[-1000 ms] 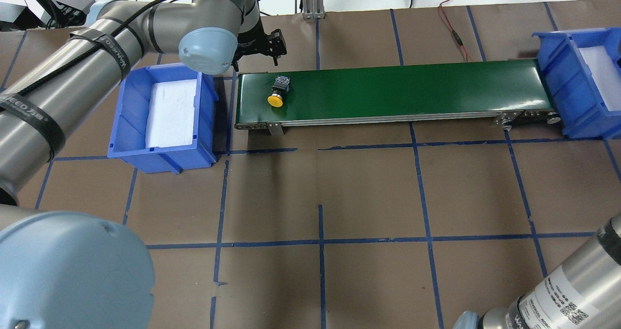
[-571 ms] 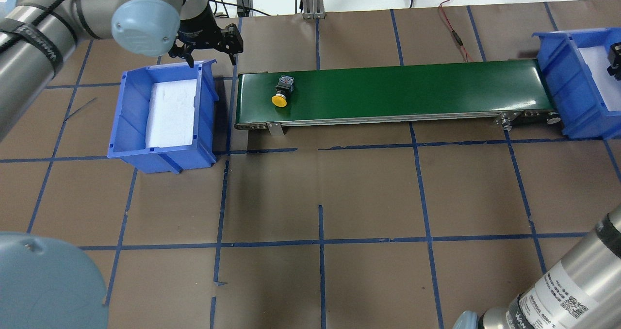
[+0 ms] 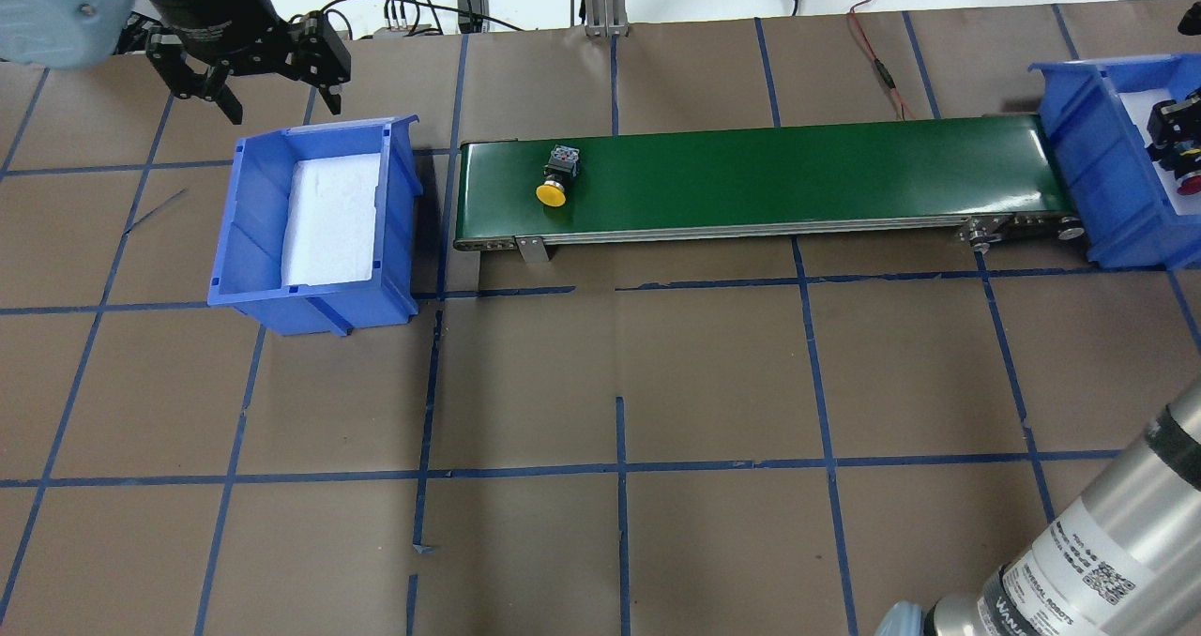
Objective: Transport two buttons from left to right
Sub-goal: 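Lower the red button into the far blue bin and release while the left gripper withdraws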
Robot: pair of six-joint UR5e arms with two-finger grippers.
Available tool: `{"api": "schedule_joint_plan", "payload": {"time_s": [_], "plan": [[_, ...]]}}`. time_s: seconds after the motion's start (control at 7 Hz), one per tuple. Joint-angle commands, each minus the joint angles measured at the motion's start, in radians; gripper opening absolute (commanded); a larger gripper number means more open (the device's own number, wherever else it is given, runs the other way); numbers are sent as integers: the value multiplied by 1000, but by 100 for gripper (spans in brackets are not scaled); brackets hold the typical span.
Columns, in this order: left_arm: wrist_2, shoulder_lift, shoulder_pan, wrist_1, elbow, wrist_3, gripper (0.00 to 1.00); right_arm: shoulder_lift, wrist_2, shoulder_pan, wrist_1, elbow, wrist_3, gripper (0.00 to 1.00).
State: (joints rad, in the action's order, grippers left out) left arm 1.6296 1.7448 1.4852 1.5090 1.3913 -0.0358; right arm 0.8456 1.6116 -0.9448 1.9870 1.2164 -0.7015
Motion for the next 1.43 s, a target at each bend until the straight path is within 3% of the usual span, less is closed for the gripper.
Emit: {"api": "schedule_joint_plan", "payload": {"time_s": [0.0, 0.14, 0.43, 1.0, 1.29], "plan": [[1, -33, -26, 16, 0, 0, 100, -7, -2, -2, 10, 11, 0, 9], [-1, -34, -29, 16, 0, 0, 100, -7, -2, -2, 10, 9, 0, 20], [-1, -30, -26, 16, 2, -1, 100, -8, -4, 3, 10, 11, -4, 53], [-7, -30, -17, 60, -5, -1, 100, 1, -13, 3, 9, 3, -7, 53], [-8, -16, -5, 63, -9, -1, 100, 56, -38, -6, -16, -11, -41, 53]]}}
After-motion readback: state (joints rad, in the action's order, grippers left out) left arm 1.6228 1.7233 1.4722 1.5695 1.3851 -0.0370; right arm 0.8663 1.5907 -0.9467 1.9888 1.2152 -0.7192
